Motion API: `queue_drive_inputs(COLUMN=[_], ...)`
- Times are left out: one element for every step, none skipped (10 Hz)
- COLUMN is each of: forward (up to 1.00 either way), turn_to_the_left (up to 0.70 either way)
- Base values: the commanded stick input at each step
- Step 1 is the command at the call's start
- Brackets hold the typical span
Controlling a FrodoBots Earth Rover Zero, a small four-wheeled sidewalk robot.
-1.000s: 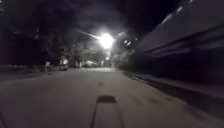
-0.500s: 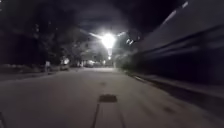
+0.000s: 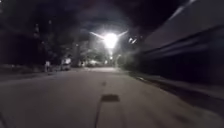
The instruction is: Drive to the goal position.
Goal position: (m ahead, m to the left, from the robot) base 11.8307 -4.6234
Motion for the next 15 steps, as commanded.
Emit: queue_drive_inputs(forward=[0.70,0.70,0.70,0.70,0.70,0.70,0.70,0.70,0.70,0.70,0.70,0.70,0.70,0.70,0.70], turn_to_the_left=[0.00,0.00,0.00,0.00,0.00,0.00,0.00,0.00,0.00,-0.10,-0.28,-0.35,-0.35,-0.35,-0.35])
